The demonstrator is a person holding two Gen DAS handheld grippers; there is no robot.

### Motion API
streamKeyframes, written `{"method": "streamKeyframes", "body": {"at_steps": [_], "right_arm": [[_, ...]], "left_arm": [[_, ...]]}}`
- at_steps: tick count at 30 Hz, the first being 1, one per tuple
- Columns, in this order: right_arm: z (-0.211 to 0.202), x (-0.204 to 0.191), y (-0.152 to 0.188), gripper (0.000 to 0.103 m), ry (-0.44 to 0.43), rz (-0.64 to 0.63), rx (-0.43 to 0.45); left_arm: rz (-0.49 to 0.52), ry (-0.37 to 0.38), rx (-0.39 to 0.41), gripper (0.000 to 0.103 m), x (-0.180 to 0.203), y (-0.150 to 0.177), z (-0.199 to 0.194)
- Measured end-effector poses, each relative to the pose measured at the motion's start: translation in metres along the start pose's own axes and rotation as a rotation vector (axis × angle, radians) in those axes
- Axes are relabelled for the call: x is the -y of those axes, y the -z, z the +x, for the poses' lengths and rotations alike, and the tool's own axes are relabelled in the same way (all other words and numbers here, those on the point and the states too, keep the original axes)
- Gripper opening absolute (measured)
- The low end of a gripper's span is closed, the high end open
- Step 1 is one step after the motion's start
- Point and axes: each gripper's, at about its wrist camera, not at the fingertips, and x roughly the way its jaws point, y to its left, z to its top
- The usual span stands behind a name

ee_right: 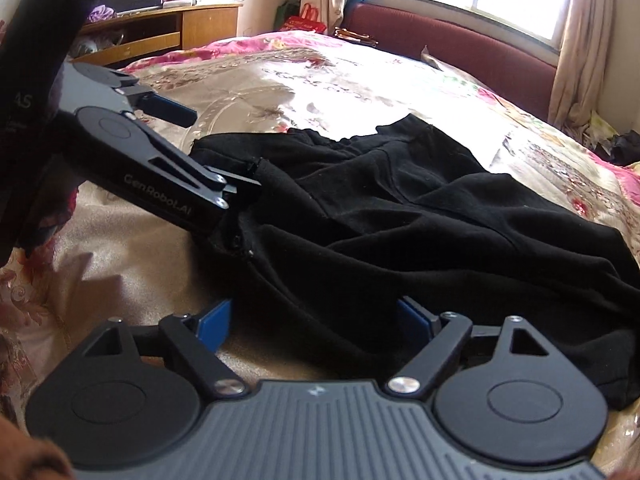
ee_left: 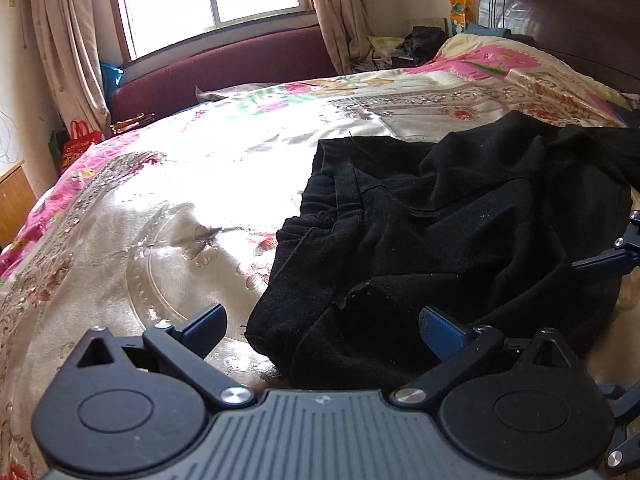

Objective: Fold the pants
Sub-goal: 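Grasp the black pants waistband with the left gripper while the right gripper grasps beside it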

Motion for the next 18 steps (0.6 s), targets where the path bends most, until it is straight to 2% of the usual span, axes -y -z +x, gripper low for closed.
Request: {"method": "streamKeyframes", "body": {"at_steps": [3,4,5,9,10,13,16,18], "right_arm": [[0.008,0.0,-0.002,0.081,-0.001,-0.005,-0.011],[0.01,0.002,-0.003,0.078,-0.004,0.005,-0.018],[0.012,0.005,-0.004,0.074,-0.01,0.015,-0.022],[0.014,0.022,-0.011,0.047,-0.032,0.088,-0.032],[0.015,0.027,-0.014,0.04,-0.039,0.118,-0.037],[0.016,0.036,-0.02,0.031,-0.055,0.179,-0.035],[0.02,0.034,-0.021,0.029,-0.038,0.161,-0.036],[0.024,0.031,-0.021,0.031,-0.03,0.153,-0.054]], "left_arm": [[0.005,0.053,-0.05,0.103,-0.006,0.001,0.015],[0.004,0.079,-0.063,0.093,-0.007,0.0,0.017],[-0.003,0.089,-0.071,0.09,-0.007,-0.001,0.018],[-0.035,0.069,-0.085,0.059,-0.016,0.001,0.018],[-0.055,0.078,-0.084,0.054,-0.021,0.002,0.017],[-0.082,0.083,-0.068,0.051,-0.024,0.002,0.014],[-0.039,0.055,-0.083,0.052,-0.016,0.002,0.023],[-0.051,0.054,-0.098,0.054,-0.015,0.002,0.028]]}}
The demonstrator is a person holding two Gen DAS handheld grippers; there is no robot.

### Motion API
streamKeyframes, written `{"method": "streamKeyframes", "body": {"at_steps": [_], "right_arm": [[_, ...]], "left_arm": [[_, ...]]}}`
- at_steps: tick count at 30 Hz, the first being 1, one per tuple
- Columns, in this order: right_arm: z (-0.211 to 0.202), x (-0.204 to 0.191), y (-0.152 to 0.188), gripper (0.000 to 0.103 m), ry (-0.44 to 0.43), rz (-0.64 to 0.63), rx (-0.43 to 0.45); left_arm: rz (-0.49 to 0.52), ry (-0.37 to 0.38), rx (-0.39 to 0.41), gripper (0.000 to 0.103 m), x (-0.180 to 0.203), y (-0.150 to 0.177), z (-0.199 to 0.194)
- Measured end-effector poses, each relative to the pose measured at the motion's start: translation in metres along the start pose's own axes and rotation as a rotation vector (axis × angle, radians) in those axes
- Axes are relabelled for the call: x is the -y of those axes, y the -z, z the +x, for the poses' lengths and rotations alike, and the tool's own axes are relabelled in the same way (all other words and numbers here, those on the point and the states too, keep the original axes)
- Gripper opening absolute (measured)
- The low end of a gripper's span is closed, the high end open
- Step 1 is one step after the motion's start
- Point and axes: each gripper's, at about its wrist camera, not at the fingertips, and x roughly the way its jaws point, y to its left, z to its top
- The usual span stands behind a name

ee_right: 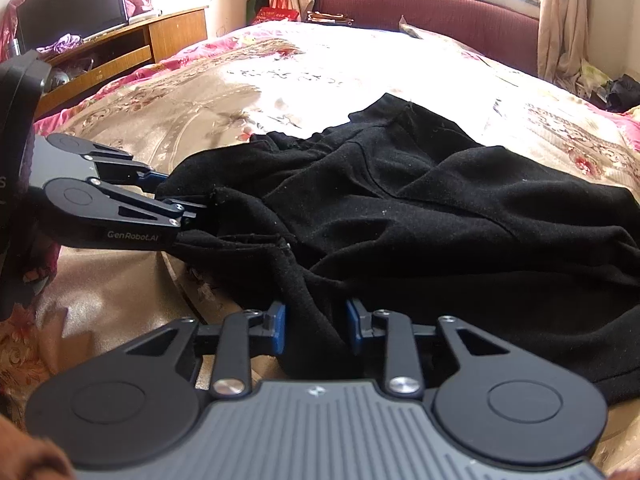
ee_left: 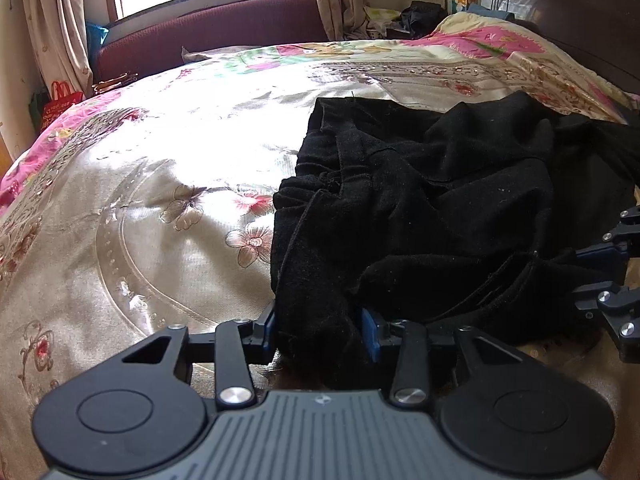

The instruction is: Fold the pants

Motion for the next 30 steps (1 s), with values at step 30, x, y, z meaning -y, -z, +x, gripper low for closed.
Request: {"method": "streamKeyframes", "body": {"at_steps": [30], "right_arm": [[-0.059,-0.089,0.016,0.028,-0.281,0.046,0.007]], "left_arm": [[-0.091,-0.227,0.006,0.046,-0.04,0.061,-0.116]]}}
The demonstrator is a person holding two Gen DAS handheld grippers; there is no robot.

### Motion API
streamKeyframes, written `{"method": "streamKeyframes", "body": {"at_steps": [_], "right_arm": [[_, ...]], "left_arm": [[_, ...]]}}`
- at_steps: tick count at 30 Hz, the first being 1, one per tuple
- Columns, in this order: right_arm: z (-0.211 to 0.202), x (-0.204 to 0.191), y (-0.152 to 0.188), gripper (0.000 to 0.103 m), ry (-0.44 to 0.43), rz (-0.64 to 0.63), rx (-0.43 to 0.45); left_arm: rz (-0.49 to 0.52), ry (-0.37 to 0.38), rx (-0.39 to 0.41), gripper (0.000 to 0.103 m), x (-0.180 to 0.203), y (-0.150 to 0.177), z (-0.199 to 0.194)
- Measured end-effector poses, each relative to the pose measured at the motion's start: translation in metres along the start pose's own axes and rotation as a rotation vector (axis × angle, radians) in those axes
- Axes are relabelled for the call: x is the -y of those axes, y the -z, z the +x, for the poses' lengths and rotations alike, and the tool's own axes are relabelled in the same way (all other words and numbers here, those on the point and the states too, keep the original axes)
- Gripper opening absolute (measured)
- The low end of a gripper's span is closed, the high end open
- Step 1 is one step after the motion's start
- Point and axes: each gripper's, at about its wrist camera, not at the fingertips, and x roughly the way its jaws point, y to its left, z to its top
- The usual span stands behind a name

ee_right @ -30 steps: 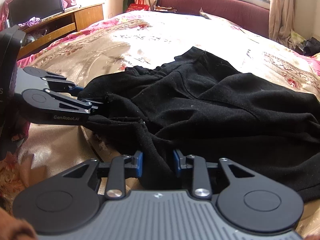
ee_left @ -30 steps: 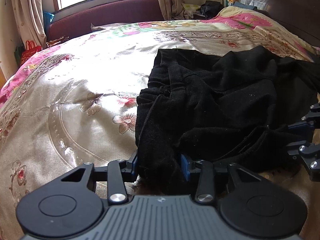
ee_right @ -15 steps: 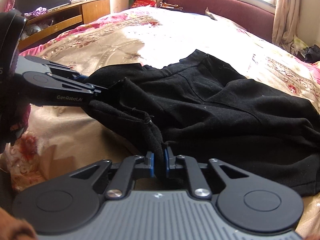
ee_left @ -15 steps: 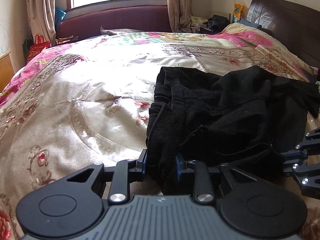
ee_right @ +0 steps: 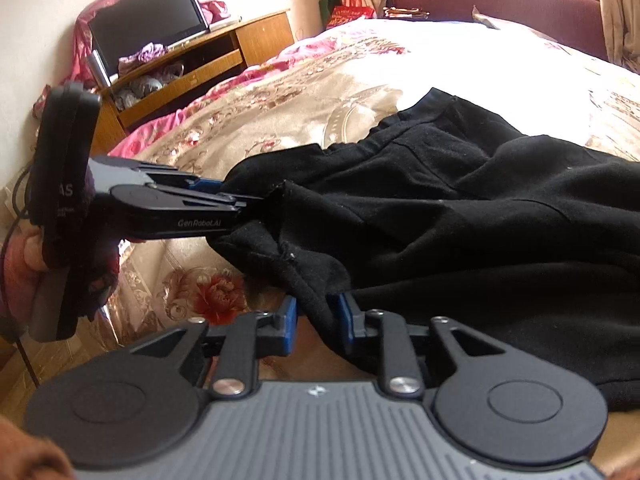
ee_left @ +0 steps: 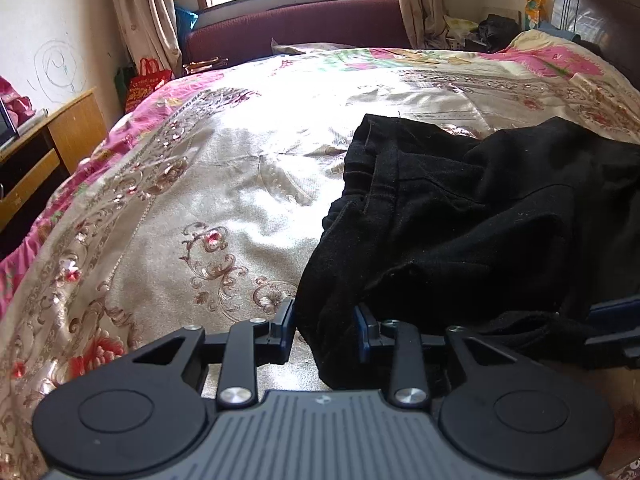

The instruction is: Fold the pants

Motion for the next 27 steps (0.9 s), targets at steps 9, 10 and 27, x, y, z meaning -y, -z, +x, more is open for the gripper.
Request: {"method": "streamKeyframes", "body": {"at_steps": [9,10,27], "right_arm": [[-0.09,0.118,0.042,0.039,0.296,0.33,0.131],[-0.1,0.14,0.049,0.042,0.329,0.407,0.139],[-0.172,0.375,0.132,0.054,0.367,1.245,0.521]], "left_arm": [[0.068,0.029,0.106,0.046,0.055,-0.022,-0.041],[0.081,0.062,0.107,0.046,0.067,-0.025,-0.041],[0.351,0.476,0.048,0.047,0.303,-0.062,-0.004]]}}
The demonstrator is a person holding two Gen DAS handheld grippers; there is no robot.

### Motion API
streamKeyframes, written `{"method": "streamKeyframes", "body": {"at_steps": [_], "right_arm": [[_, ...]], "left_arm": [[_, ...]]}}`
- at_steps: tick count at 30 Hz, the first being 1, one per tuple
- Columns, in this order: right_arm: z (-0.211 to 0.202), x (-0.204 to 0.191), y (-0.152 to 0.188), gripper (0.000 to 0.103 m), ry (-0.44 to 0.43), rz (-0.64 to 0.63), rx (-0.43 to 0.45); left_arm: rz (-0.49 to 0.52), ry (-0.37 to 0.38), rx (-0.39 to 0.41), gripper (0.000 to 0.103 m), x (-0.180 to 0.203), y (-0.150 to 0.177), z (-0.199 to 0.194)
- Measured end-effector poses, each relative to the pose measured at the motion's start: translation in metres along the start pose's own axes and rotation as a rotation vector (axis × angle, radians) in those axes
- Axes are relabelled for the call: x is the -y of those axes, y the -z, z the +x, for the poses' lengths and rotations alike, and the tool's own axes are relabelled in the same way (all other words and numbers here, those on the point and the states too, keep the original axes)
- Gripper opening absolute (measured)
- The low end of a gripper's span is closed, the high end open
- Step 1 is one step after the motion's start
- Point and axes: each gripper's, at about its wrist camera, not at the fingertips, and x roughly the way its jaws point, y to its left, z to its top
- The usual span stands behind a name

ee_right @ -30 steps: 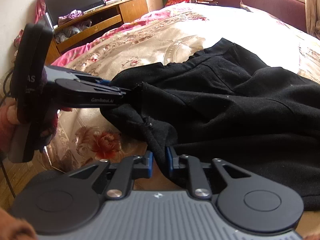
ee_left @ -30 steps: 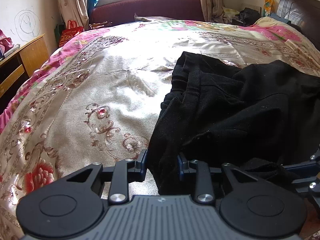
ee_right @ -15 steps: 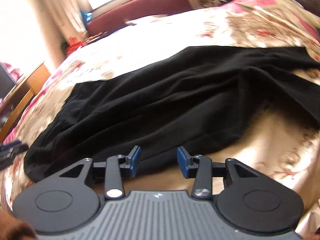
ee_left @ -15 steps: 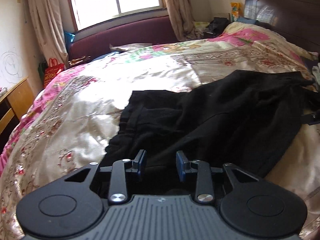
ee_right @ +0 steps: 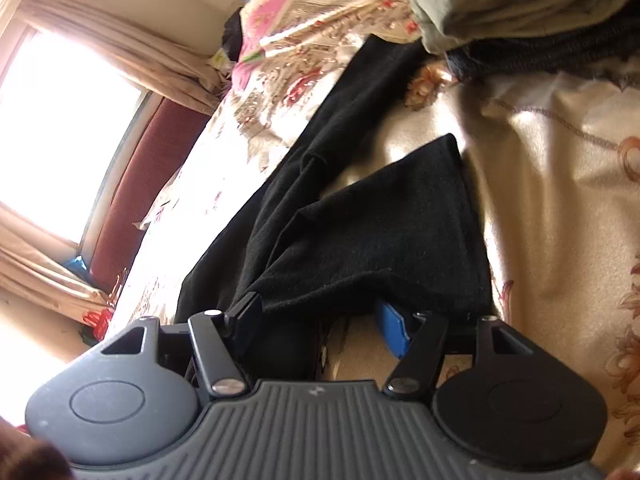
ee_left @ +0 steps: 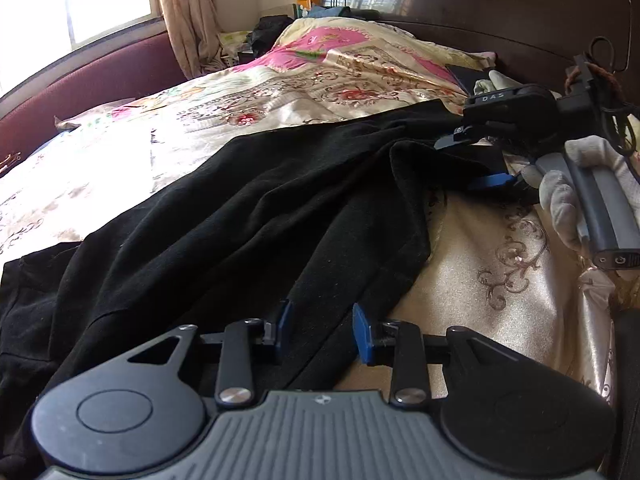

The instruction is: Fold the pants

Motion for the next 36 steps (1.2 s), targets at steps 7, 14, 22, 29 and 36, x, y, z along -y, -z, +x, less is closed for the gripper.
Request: {"method": "streamKeyframes", "body": {"at_steps": [7,14,22,29,36], "right_arm": [[-0.014,0.018,-0.012,0.005,0.033,0.005,0.076],[-0.084,0.023,-0.039,0.004,0.097,-0.121,0.234],[-0.075,0.036,-0.032,0.019,0.296,-0.225,0.187],[-0.08,0.022,-0.014,0.058,0.251,-0.324,0.145],[-0.059,0.033,-0.038,0.005,0.214,-0.155,0.135]], "left_arm": [[0.015,0.001,-0.009,0.047,0.004,-0.012,0.011],[0.018,0.069,0.028,0.048,0.021,-0.025,0.025],[0.051,0.076,-0.018,0.052,0.031,-0.01,0.026],[0.02,0.02,-0.065,0.06,0.008,0.022,0.012],[-0.032,0.013,-0.055,0.06,-0.001,0.028,0.009]]}}
